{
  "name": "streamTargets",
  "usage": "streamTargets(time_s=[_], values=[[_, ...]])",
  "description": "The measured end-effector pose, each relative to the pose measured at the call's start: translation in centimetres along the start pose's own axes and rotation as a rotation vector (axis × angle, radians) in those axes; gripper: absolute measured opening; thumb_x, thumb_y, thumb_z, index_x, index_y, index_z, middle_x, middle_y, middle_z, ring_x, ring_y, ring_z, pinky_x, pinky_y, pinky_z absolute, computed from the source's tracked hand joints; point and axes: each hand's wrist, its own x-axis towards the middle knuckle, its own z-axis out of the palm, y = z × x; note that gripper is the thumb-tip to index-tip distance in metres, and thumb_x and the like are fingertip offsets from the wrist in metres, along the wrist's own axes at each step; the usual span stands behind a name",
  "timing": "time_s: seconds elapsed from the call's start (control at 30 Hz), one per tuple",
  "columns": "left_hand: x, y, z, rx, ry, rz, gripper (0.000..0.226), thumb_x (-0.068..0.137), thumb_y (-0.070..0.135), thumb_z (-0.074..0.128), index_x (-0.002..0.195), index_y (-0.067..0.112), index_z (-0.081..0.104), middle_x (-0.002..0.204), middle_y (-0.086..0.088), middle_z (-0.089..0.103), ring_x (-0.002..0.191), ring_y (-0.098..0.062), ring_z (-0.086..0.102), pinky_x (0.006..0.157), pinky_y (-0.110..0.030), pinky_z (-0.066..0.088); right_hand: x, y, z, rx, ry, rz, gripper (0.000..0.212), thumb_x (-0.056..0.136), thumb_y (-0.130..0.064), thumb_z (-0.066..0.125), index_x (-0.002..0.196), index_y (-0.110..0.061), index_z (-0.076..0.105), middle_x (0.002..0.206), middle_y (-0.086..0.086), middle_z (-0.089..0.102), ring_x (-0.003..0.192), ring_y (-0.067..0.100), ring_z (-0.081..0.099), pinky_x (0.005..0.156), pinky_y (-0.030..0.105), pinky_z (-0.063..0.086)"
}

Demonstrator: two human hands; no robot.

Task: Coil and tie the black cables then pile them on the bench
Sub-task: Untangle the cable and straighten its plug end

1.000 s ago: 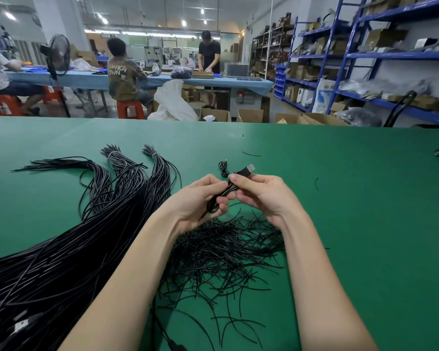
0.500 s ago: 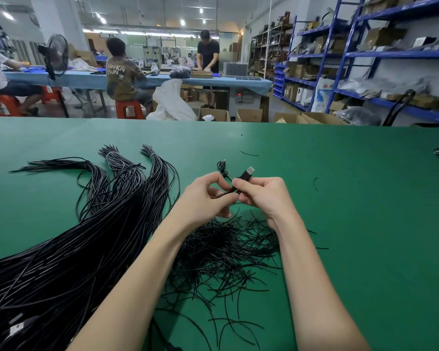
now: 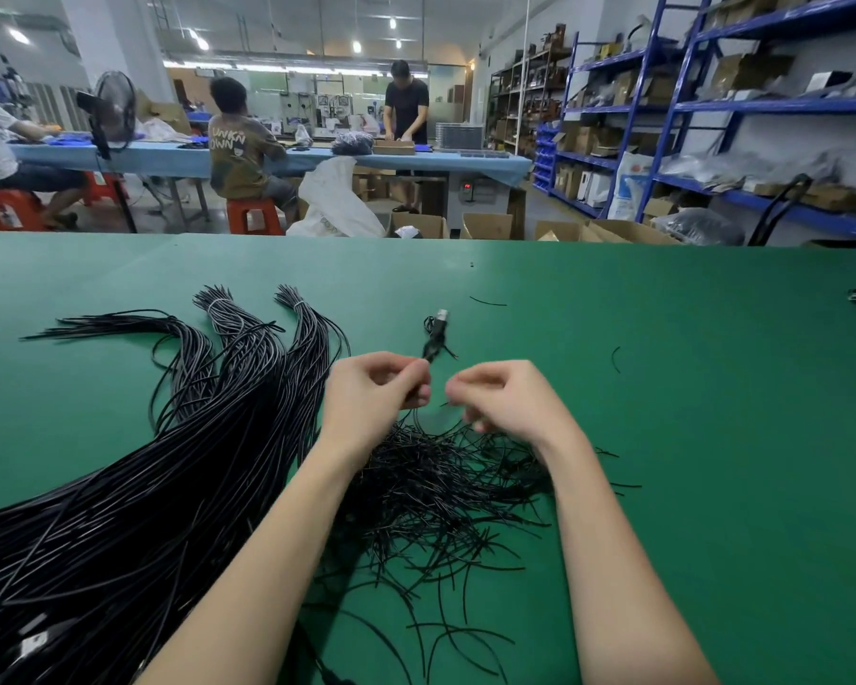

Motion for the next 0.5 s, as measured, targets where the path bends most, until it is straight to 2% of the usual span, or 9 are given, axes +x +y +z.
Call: streamTargets(time_s=[0.07, 0.17, 0.23, 0.3, 0.4, 0.5], values=[[0.3, 0.1, -0.5, -0.328, 0.037, -0.194, 0.009, 0.089, 0.005, 0.073, 0.088, -0.004, 0.072, 0.075, -0.013, 0.074, 0.063, -0.014, 0.07, 0.066, -0.023, 0.06, -0.3, 0.5, 0.7, -0.383, -0.108, -0.009, 0.018, 0.079, -0.033, 0.086, 0.096, -0.03, 0.081, 0.091, -0.014, 0.077, 0.086, 0.0, 0.069, 0.081, 0.018, 0.05], [0.7, 0.3, -0.9, -0.598, 0.046, -0.334, 0.007, 0.09, 0.003, 0.07, 0.091, -0.003, 0.069, 0.074, -0.009, 0.074, 0.063, -0.01, 0.07, 0.061, -0.021, 0.059, -0.5, 0.3, 2.2, -0.531, -0.126, 0.013, 0.01, 0.077, -0.035, 0.087, 0.086, -0.035, 0.082, 0.09, -0.014, 0.076, 0.093, 0.007, 0.068, 0.092, 0.025, 0.052], [0.8, 0.3, -0.9, -0.657, 0.034, -0.373, 0.005, 0.09, 0.004, 0.069, 0.091, -0.001, 0.069, 0.074, -0.008, 0.075, 0.064, -0.01, 0.071, 0.059, -0.019, 0.058, -0.4, -0.1, 2.1, -0.568, -0.078, 0.004, 0.006, 0.077, -0.037, 0.086, 0.08, -0.037, 0.081, 0.089, -0.012, 0.077, 0.094, 0.011, 0.07, 0.096, 0.033, 0.055], [0.8, 0.3, -1.0, -0.68, 0.028, -0.397, 0.005, 0.089, 0.005, 0.07, 0.089, 0.0, 0.068, 0.074, -0.008, 0.075, 0.064, -0.009, 0.072, 0.058, -0.019, 0.058, -0.5, -0.3, 1.4, -0.574, -0.064, -0.007, 0.004, 0.078, -0.038, 0.085, 0.079, -0.038, 0.081, 0.088, -0.015, 0.077, 0.094, 0.01, 0.07, 0.097, 0.035, 0.055], [0.9, 0.2, -1.0, -0.707, 0.03, -0.427, 0.005, 0.089, 0.005, 0.07, 0.088, 0.001, 0.068, 0.074, -0.008, 0.076, 0.064, -0.01, 0.072, 0.058, -0.019, 0.057, -0.6, -0.5, 0.6, -0.495, -0.027, -0.062, 0.002, 0.081, -0.04, 0.081, 0.08, -0.041, 0.08, 0.089, -0.023, 0.076, 0.098, 0.002, 0.067, 0.097, 0.033, 0.053], [0.9, 0.3, -1.0, -0.746, 0.04, -0.471, 0.006, 0.09, 0.006, 0.07, 0.086, 0.001, 0.068, 0.074, -0.008, 0.076, 0.064, -0.009, 0.072, 0.056, -0.02, 0.057, -0.6, -0.5, 0.5, -0.4, -0.003, -0.099, 0.003, 0.082, -0.041, 0.079, 0.08, -0.039, 0.08, 0.088, -0.026, 0.074, 0.099, -0.004, 0.064, 0.089, 0.029, 0.048]])
